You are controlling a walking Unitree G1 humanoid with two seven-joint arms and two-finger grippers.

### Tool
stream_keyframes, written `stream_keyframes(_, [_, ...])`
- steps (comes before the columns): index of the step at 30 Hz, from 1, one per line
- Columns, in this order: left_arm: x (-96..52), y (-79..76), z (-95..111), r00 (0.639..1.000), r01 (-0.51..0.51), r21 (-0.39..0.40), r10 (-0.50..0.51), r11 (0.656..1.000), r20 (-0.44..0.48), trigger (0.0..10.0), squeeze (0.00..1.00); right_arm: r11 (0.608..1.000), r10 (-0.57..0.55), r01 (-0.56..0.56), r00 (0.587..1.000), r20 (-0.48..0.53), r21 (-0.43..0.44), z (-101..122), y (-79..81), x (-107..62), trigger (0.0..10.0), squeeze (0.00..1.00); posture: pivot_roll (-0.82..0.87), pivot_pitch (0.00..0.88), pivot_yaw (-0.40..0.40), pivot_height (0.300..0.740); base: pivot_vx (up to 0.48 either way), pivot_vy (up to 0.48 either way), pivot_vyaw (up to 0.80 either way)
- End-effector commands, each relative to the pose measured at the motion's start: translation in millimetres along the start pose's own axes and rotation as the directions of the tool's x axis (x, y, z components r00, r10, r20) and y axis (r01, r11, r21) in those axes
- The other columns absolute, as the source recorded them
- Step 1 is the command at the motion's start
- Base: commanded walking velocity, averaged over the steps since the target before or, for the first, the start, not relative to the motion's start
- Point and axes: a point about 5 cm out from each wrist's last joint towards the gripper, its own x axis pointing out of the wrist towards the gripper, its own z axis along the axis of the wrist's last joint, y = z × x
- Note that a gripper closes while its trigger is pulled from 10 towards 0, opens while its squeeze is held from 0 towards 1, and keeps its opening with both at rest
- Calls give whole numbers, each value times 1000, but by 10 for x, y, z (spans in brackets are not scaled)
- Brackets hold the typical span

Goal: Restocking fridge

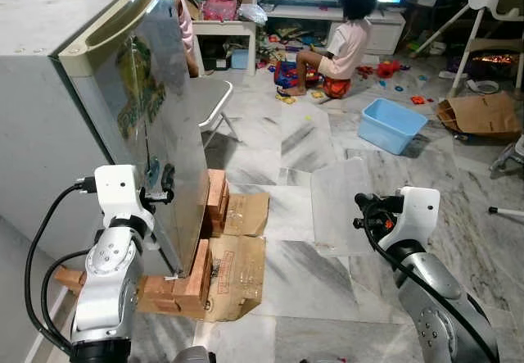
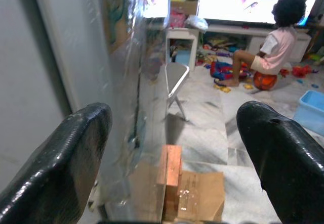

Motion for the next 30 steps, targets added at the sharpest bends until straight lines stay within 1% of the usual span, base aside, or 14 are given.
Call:
stream_keyframes(1, [27, -2, 17, 1000, 2, 1, -2, 1000, 14, 10000, 0, 1000, -12, 12, 1000, 26, 2, 50, -15, 3, 10000, 0, -55, 0, 3, 740, 0, 0, 0])
stream_keyframes(2, [29, -4, 16, 1000, 2, 2, -2, 1000, 15, 10000, 0, 1000, -12, 12, 1000, 26, 0, 52, -16, 2, 10000, 0, -55, 0, 3, 740, 0, 0, 0])
stream_keyframes(4, [33, -7, 16, 1000, 3, 3, -3, 1000, 16, 10000, 0, 999, -13, 13, 1000, 18, -33, 56, -20, 3, 10000, 0, -54, 0, 3, 740, 0, 0, 0])
stream_keyframes(30, [33, -7, 16, 1000, 3, 3, -3, 1000, 16, 10000, 0, 999, -13, 13, 1000, 18, -33, 56, -20, 3, 10000, 0, -54, 0, 3, 740, 0, 0, 0])
